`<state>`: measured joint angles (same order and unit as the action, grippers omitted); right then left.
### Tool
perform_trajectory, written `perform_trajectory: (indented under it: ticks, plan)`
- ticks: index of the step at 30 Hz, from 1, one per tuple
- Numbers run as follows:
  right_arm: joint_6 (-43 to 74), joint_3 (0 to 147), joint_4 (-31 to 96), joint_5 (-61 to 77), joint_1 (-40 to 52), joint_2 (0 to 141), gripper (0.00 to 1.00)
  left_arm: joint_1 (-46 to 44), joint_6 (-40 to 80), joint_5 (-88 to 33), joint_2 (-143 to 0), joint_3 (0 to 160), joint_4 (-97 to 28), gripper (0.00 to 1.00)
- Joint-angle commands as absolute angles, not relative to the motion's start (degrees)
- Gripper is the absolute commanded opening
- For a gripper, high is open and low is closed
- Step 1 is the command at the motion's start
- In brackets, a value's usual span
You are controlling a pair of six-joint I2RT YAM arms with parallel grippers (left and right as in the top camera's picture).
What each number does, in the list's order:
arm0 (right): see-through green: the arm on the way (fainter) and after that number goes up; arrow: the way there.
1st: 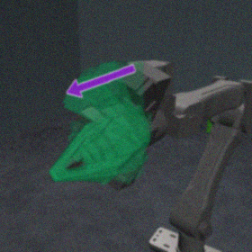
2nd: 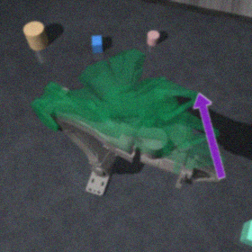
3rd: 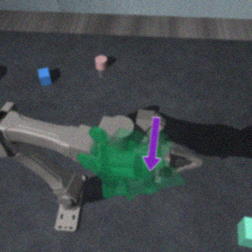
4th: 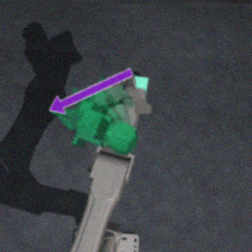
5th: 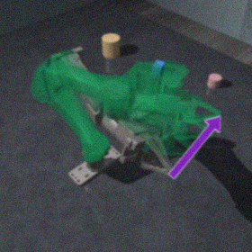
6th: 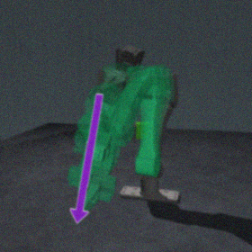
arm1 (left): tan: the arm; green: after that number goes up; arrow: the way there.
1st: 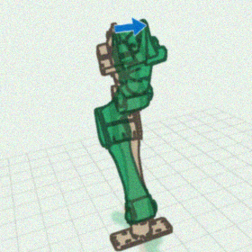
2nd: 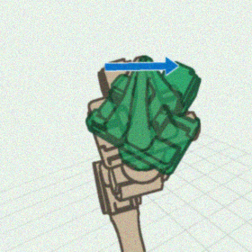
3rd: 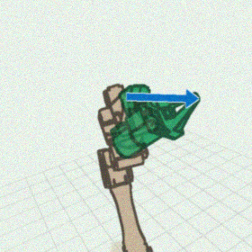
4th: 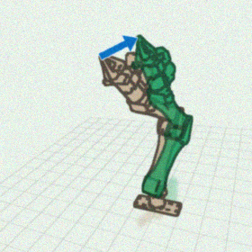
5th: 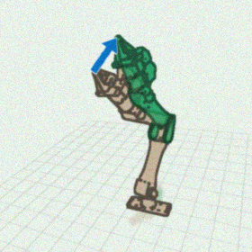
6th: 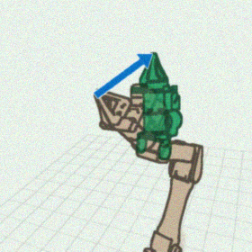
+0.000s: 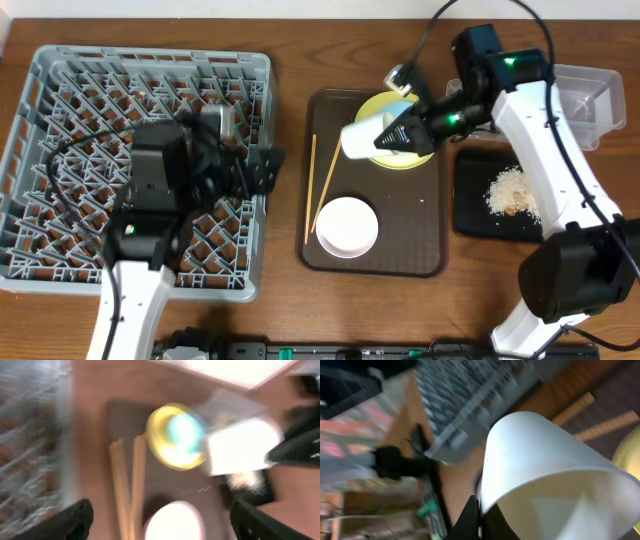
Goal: Sort waste into correct bins and load items into the dishwasher
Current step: 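Bring the left gripper to the pink bowl and grasp it from the right gripper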
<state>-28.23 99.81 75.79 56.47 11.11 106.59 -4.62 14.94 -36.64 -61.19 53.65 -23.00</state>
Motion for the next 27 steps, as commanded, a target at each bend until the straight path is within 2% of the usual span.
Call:
perform_trajectory:
  ticks: [1, 6, 11, 27]
  plan:
    - [-32.45, 100.77, 75.61, 73.71, 10.79, 105.32, 0.01, -4.69, 25.10, -57.21, -65.36, 54.35, -13.69, 0.84]
    - [-35.90, 100.77, 74.67, 82.59, 10.94, 105.32, 0.01, -4.73, 42.44, -70.85, -72.77, 54.35, 10.61, 0.82]
    - [-35.81, 100.77, 71.00, 88.18, 10.90, 105.32, 0.01, -5.96, 53.39, -74.43, -77.67, 54.35, 22.85, 0.82]
    - [-32.16, 100.77, 69.84, 89.41, 11.20, 105.32, 0.01, -11.38, 52.95, -72.31, -79.46, 54.33, 23.22, 0.83]
